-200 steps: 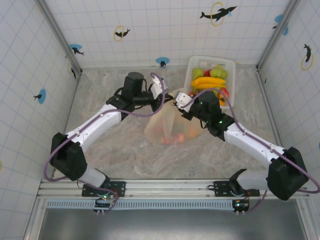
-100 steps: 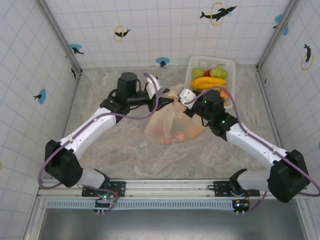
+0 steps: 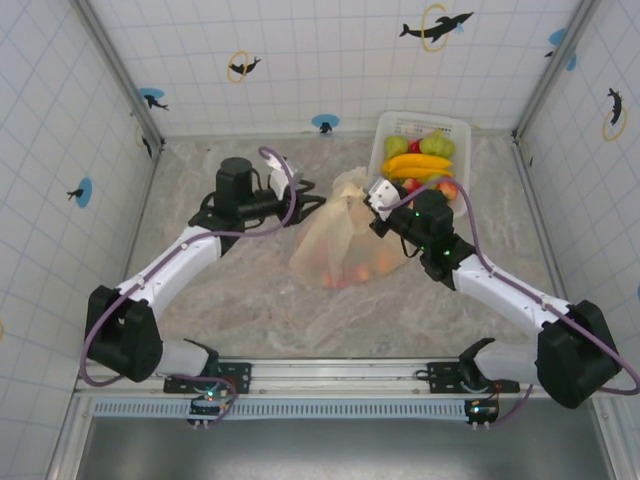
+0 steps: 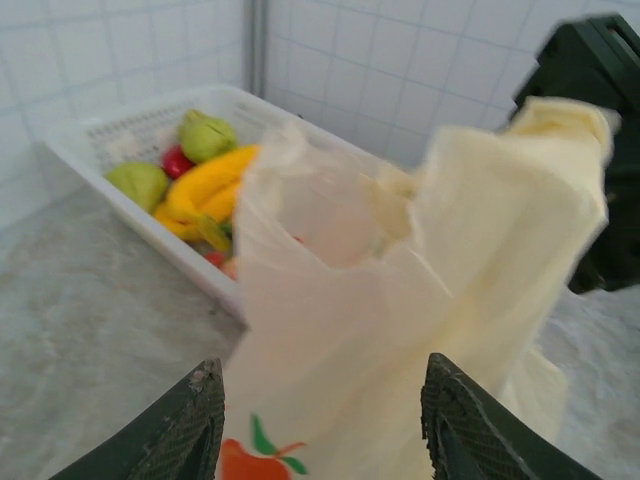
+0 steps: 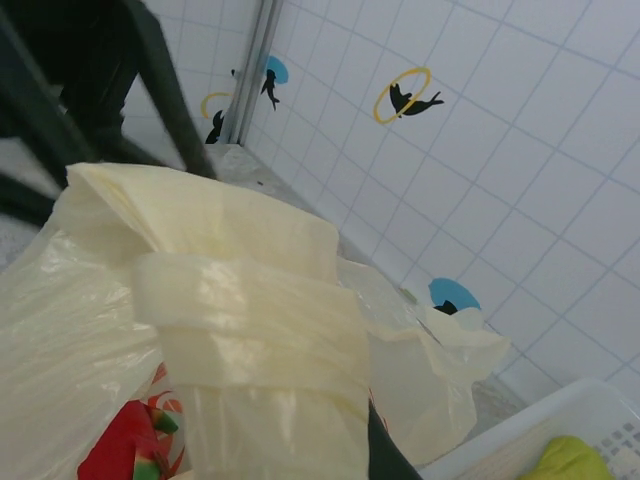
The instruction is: Place the fake fruits into the plastic bag and tie a complex knot
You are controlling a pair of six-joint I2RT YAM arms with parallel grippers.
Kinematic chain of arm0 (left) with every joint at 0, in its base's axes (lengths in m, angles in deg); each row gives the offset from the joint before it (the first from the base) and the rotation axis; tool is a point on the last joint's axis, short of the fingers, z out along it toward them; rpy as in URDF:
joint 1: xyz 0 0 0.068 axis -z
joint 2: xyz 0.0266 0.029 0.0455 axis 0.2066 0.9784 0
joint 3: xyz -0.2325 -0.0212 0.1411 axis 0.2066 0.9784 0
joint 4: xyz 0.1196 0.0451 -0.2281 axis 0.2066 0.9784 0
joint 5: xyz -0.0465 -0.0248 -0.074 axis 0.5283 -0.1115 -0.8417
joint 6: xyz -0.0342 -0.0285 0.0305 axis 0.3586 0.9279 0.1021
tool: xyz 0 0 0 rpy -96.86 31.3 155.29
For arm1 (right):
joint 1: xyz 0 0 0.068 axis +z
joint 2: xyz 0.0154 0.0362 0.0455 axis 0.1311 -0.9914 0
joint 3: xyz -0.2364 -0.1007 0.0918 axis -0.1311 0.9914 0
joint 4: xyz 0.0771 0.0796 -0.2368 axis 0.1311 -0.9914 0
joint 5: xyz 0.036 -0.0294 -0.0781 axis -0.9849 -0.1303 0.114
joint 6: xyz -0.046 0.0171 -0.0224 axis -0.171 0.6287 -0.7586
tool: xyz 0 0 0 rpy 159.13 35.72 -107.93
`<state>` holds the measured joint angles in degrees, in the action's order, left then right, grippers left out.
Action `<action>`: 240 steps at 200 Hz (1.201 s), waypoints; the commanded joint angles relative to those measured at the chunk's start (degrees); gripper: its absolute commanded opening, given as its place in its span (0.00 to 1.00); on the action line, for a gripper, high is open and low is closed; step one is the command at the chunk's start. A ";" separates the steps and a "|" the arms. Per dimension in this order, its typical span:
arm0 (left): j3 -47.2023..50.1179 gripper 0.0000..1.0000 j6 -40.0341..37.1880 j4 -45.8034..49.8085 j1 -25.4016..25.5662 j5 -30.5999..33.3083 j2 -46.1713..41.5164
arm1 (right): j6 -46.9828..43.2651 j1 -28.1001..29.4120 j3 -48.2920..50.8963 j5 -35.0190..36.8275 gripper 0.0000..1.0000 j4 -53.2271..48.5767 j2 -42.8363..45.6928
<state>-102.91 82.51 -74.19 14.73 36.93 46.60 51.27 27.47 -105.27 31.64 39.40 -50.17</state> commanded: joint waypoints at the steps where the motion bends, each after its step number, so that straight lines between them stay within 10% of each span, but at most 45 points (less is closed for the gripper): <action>1: 1.41 0.51 2.12 -0.98 3.92 0.37 -0.49 | 3.62 0.89 1.69 1.39 0.00 8.23 -0.38; 240: 10.70 0.33 14.39 -20.07 14.04 5.19 3.64 | 25.38 6.92 12.08 8.96 0.00 47.99 -11.48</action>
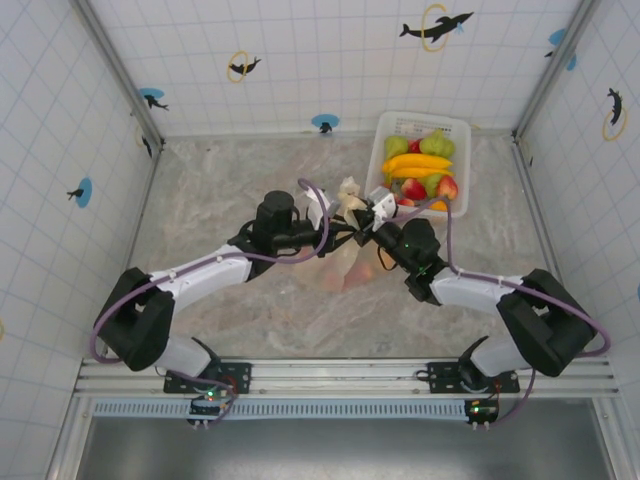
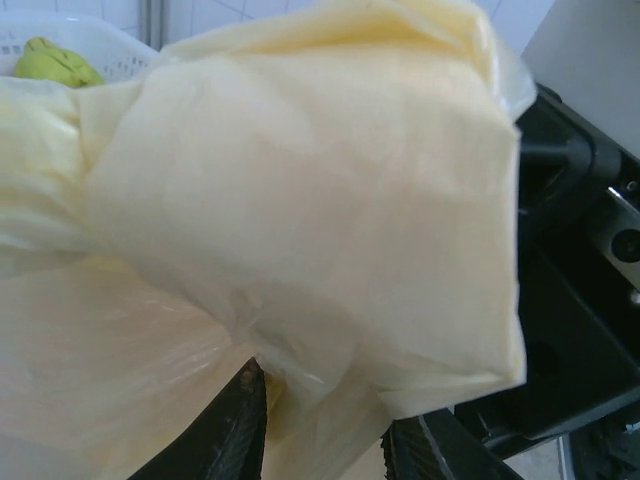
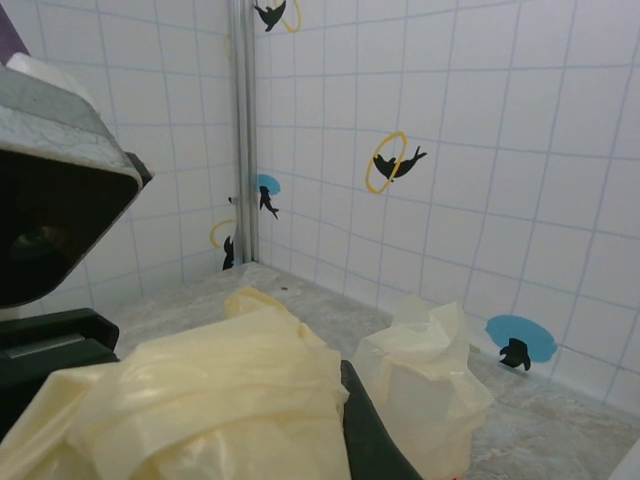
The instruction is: Place the fake fruits into the plastic bag and tie a complex knot
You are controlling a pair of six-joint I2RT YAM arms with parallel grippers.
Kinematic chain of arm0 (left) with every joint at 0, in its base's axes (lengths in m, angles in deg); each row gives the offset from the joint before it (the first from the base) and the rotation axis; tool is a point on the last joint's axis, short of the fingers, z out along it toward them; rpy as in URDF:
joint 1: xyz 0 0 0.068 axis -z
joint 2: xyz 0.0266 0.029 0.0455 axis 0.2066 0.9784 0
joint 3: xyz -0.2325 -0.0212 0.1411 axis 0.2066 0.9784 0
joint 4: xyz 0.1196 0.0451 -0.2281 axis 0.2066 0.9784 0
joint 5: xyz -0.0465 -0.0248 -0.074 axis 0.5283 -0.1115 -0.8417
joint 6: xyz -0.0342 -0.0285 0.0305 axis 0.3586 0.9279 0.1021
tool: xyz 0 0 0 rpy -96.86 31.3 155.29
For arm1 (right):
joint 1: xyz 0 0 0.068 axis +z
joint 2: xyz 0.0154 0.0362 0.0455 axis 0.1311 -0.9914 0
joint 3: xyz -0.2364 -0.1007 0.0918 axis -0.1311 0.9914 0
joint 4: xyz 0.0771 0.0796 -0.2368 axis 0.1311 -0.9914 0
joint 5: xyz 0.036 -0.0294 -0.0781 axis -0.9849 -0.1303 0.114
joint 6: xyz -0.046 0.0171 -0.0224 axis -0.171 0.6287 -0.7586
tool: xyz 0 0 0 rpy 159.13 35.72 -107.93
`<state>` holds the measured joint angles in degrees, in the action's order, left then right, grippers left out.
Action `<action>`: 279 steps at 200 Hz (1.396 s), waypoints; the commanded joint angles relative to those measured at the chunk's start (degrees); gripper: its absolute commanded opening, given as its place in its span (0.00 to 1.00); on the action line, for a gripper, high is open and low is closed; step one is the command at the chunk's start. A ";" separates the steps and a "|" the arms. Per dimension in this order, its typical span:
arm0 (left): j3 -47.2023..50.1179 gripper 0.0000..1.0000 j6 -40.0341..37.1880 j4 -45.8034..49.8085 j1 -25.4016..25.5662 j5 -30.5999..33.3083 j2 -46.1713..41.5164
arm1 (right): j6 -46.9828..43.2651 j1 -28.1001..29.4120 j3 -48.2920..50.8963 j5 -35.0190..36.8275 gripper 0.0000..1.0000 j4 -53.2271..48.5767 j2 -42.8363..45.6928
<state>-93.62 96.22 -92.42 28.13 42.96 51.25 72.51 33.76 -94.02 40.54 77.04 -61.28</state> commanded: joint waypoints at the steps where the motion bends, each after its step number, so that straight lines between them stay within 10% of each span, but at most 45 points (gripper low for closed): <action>1: 1.44 0.33 0.68 -1.87 0.64 -0.85 -1.07 | 4.26 0.62 0.80 0.00 0.00 10.51 -0.42; 190: 3.98 0.54 4.13 4.07 -12.14 0.88 -19.91 | 5.63 -0.47 2.17 -2.77 0.00 10.18 1.64; 279: -10.11 0.53 13.15 -0.29 -8.18 -4.17 -5.67 | 4.78 -0.01 2.07 -2.88 0.00 8.44 2.25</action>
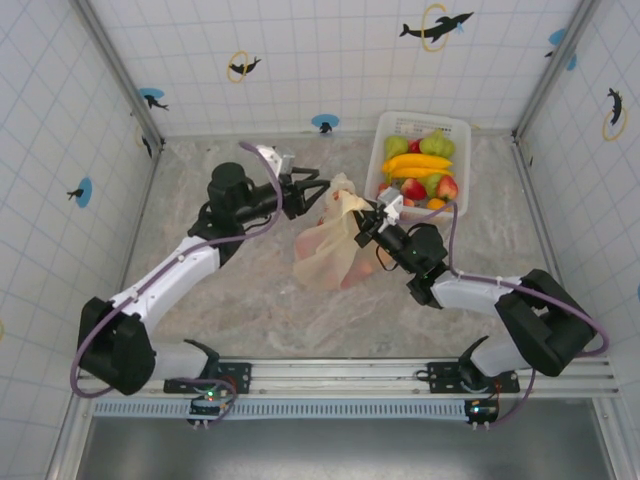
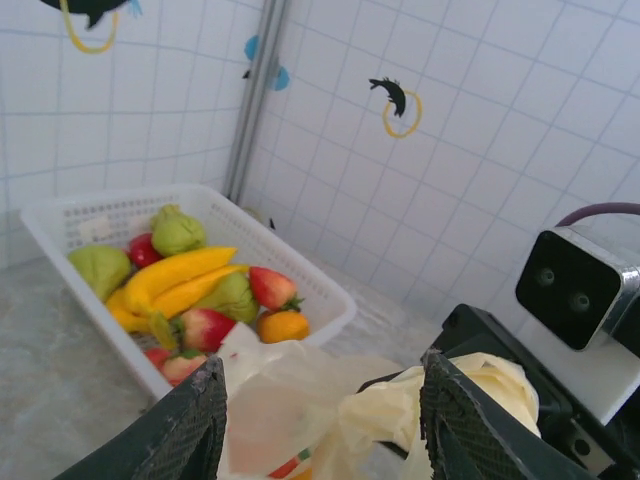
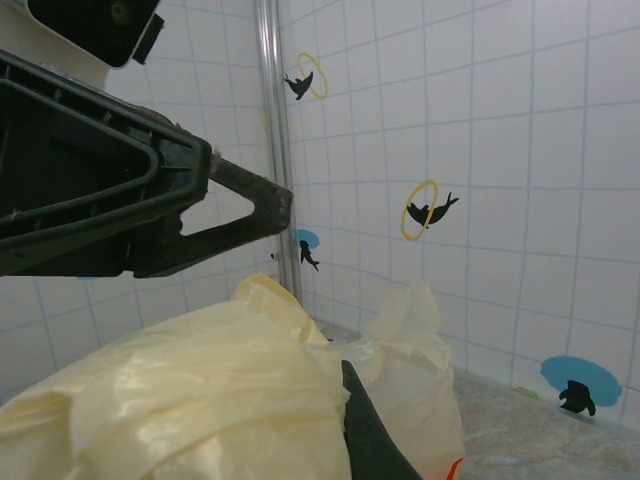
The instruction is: Place the fake fruits into the plastic bag and tie a complex knot
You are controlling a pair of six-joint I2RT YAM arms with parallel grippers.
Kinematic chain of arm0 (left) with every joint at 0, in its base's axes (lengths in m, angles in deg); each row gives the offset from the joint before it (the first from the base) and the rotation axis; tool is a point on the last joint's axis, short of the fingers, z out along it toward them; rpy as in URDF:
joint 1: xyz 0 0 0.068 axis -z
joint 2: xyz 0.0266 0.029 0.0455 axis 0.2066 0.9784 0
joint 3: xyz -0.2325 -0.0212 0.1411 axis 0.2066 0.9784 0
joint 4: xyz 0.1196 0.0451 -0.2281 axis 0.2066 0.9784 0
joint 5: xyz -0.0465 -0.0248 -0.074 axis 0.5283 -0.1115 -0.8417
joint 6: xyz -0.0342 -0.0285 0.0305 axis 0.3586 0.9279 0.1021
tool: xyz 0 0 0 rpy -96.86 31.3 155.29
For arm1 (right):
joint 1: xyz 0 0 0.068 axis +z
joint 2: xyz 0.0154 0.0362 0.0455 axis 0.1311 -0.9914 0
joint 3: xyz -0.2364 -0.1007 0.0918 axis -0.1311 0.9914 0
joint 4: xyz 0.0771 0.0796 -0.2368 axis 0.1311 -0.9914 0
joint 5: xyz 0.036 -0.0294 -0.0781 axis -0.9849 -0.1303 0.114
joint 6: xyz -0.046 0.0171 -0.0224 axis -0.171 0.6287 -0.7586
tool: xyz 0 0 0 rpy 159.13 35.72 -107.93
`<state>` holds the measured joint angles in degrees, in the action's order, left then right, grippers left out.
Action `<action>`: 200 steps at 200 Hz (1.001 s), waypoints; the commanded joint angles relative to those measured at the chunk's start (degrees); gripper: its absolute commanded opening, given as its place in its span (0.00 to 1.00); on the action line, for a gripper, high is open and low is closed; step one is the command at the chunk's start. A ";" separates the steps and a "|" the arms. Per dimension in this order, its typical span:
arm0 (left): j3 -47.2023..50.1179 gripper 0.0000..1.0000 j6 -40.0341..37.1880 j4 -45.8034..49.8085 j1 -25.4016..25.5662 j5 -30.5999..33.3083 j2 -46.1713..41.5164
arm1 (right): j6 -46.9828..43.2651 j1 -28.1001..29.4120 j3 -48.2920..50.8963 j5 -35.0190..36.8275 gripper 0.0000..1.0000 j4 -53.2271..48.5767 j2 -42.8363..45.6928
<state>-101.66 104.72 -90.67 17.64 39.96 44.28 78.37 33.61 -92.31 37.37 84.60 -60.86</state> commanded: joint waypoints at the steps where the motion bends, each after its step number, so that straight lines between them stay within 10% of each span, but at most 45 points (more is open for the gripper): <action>1: -2.03 0.53 4.89 -2.05 2.32 -1.10 1.33 | -1.11 0.15 0.37 0.30 0.00 0.85 1.84; 66: -4.44 0.45 20.50 3.17 2.67 3.13 4.72 | -2.18 0.40 0.03 0.12 0.00 -0.75 2.20; 200: -3.71 0.42 21.21 6.46 4.83 1.78 4.09 | -3.90 0.58 0.21 0.96 0.00 -2.05 2.68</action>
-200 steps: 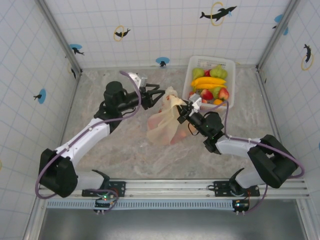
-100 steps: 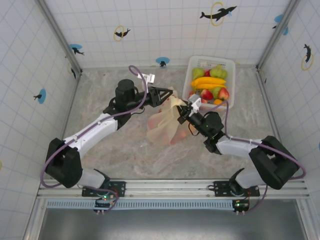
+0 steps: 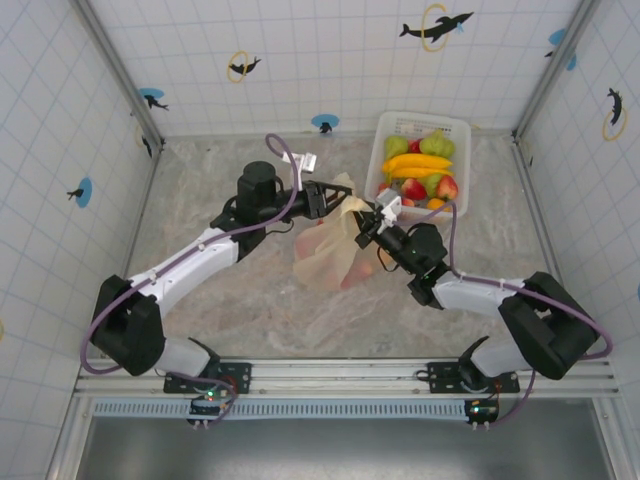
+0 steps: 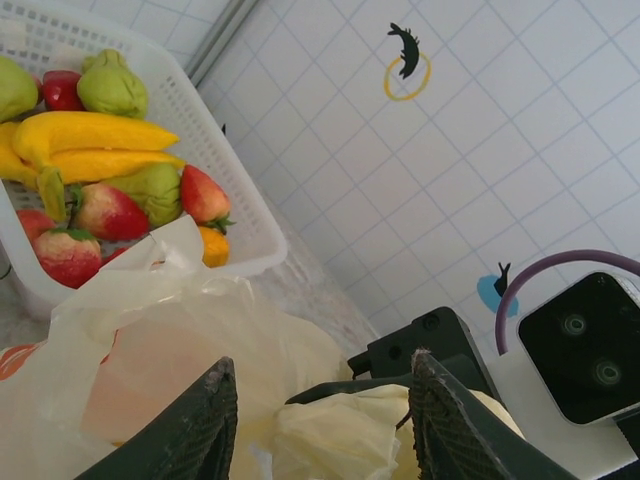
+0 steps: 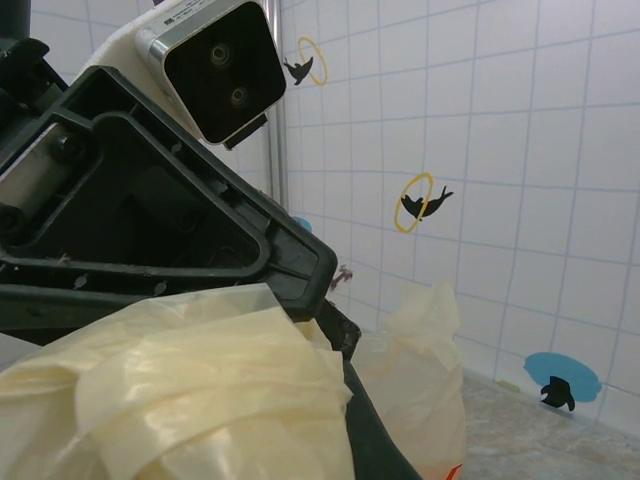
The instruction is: Place the fake fruits into the plastic bag and tie a complex knot
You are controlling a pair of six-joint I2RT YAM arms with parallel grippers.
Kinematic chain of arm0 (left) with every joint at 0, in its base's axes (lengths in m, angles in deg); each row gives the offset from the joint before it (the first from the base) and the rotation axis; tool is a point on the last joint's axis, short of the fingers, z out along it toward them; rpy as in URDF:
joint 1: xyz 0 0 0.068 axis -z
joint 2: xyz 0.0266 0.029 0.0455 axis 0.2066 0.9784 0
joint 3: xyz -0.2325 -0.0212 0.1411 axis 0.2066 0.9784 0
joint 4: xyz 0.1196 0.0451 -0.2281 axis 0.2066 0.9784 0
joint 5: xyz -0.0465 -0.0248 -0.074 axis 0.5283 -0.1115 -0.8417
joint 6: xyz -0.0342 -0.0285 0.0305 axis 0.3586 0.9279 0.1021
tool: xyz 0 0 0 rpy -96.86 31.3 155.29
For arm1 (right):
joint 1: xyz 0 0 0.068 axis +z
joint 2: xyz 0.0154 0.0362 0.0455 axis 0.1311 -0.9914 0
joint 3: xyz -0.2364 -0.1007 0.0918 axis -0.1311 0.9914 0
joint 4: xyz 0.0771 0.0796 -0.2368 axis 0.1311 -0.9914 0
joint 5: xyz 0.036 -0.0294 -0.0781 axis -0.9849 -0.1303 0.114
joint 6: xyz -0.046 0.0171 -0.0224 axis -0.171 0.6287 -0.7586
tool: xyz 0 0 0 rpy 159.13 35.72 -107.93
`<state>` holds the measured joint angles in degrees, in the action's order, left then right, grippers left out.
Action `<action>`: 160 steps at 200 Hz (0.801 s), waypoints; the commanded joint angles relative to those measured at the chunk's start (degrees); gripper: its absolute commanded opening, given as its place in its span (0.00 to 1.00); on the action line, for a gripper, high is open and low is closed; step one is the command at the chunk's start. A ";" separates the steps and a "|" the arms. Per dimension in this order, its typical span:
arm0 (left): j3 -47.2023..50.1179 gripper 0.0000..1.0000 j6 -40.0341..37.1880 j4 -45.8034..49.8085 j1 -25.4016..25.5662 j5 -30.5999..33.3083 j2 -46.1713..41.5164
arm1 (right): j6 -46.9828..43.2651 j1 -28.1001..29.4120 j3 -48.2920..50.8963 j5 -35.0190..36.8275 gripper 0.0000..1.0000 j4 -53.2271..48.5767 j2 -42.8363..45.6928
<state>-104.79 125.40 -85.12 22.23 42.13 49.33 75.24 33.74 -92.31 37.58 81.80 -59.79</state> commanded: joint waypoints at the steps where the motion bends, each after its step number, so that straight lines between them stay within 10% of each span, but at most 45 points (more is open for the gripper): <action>1: -0.61 0.42 0.53 0.91 0.23 -0.38 -0.96 | -0.80 0.42 0.21 0.77 0.00 0.74 1.59; 84: -0.73 0.00 0.13 0.89 0.21 -0.37 -2.10 | -0.50 0.55 -0.84 1.30 0.00 -0.21 1.54; 160: -0.99 0.00 0.25 0.74 0.21 0.99 -2.02 | -2.29 -1.03 -2.22 -2.91 0.63 -18.33 13.35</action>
<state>-104.79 125.55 -83.74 22.27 42.59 48.02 74.59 33.37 -92.36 37.06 71.88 -52.84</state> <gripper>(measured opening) 0.055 0.554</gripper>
